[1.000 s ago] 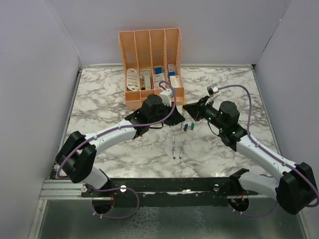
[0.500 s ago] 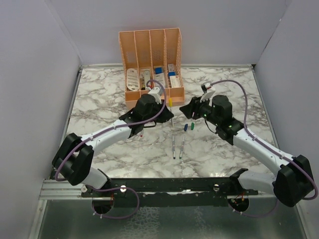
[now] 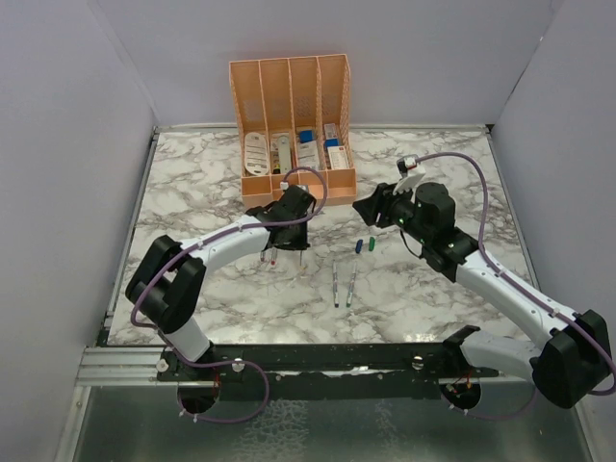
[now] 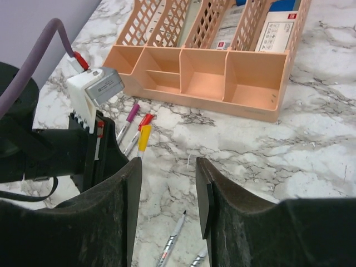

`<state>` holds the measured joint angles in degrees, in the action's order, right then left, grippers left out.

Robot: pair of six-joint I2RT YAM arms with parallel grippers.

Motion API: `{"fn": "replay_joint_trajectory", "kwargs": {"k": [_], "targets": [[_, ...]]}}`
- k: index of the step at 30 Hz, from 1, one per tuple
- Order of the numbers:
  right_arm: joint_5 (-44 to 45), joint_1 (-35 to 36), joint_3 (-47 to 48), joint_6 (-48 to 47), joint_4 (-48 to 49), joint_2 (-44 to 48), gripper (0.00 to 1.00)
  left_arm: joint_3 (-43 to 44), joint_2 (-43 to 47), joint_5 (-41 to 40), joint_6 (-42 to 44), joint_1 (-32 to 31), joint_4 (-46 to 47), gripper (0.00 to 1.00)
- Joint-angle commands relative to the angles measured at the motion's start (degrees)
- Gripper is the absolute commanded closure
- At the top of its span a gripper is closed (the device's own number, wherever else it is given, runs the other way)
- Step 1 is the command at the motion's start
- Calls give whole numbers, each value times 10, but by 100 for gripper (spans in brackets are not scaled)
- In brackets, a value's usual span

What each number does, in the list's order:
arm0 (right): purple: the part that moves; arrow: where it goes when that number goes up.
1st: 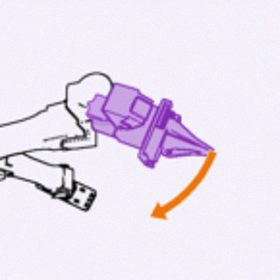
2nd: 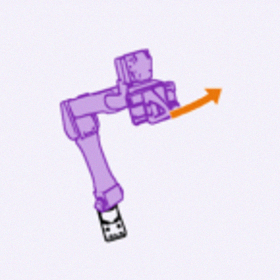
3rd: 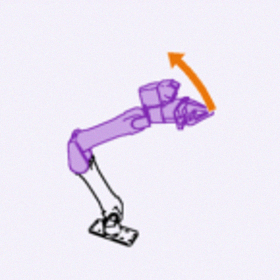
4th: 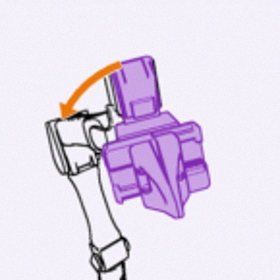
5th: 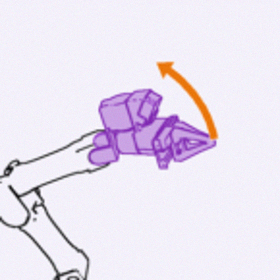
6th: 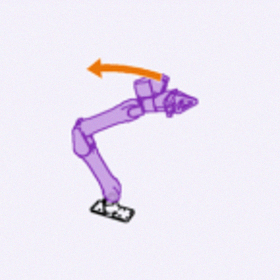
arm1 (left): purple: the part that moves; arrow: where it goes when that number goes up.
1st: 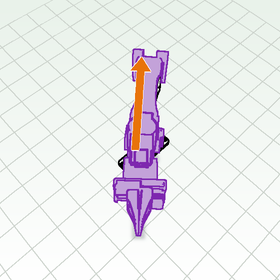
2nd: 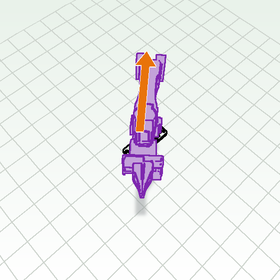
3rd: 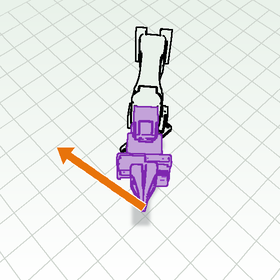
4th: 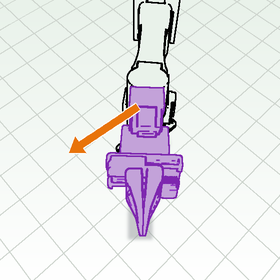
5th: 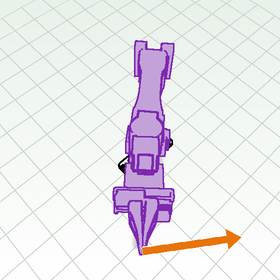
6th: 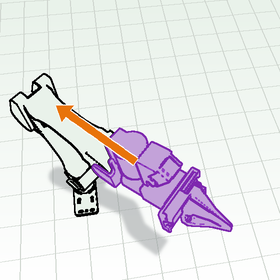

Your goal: Insert the pens into the pen caps

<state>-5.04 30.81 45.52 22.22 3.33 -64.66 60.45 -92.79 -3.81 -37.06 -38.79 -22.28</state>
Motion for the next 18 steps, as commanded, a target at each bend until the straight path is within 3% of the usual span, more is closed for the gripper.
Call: {"fn": "replay_joint_trajectory", "kwargs": {"k": [1, 15, 18], "targets": [[13, 4, -16, 9, -19, 25, 57, 25, -32, -52, 25, 16, -56, 100], [20, 5, -32, 10, -46, 40, 57, 69, -141, -85, 66, 46, -64, 100], [23, 5, -33, 9, -51, 39, 58, 88, -159, -85, 74, 49, -68, 93]]}}
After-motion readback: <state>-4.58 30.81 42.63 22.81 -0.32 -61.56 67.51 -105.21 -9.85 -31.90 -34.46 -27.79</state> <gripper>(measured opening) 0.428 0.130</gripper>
